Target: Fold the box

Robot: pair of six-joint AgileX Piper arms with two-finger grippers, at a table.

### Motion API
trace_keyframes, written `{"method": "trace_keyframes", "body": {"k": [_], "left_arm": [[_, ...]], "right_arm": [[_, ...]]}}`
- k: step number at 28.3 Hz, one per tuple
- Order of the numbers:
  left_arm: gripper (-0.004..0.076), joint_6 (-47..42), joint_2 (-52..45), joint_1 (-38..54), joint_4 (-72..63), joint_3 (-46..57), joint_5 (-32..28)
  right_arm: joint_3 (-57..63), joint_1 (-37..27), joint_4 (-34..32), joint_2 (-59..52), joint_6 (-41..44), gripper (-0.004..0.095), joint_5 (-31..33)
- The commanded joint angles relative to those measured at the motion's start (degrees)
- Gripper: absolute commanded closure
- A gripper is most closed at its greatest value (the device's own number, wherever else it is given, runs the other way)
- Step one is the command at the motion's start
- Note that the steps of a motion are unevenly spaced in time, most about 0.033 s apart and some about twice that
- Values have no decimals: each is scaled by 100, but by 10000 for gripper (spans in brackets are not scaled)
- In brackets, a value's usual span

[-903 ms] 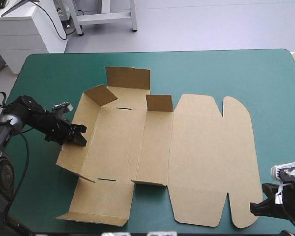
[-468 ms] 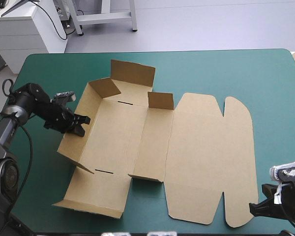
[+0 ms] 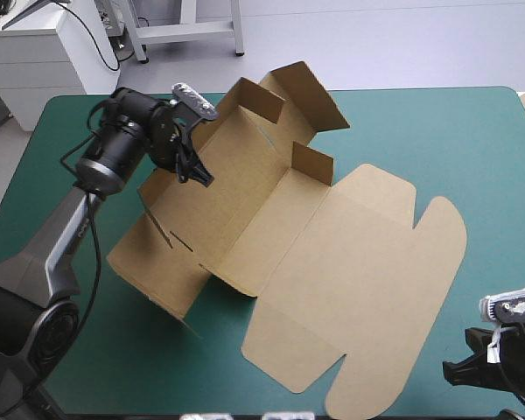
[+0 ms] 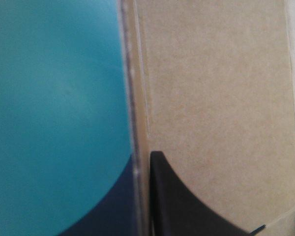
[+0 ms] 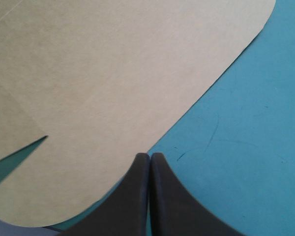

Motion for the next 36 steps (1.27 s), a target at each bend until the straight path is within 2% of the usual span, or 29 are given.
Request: {"method": "trace_keyframes", "body": {"k": [1, 4, 7, 13, 22, 27, 32, 35, 36], "left_arm": [[731, 85, -79, -620, 1304, -417, -217], [731, 308, 96, -1006, 1983, -417, -721], [731, 518, 271, -1314, 2470, -417, -951], [731, 509, 443, -1743, 2635, -417, -1467], [731, 532, 410, -2087, 2873, -362, -1733], [731, 532, 116, -2276, 3468, 250, -2162], [731, -100, -522, -2650, 4806, 1474, -2879], [731, -1058, -779, -2698, 5708, 2088, -3203], [731, -1693, -873, -2698, 6587, 2509, -3236]], "right_arm": [[-141, -47, -7, 36, 22, 929, -122], [-141, -47, 18, 36, 22, 929, -122], [-141, -47, 64, 36, 22, 929, -122], [-141, -47, 69, 36, 22, 929, -167], [-141, -47, 59, 36, 35, 929, -312], [-141, -47, 58, 36, 35, 929, -502], [-141, -47, 58, 36, 123, 927, -512], [-141, -47, 58, 36, 123, 927, -534], [-141, -47, 58, 36, 123, 927, -601]]}}
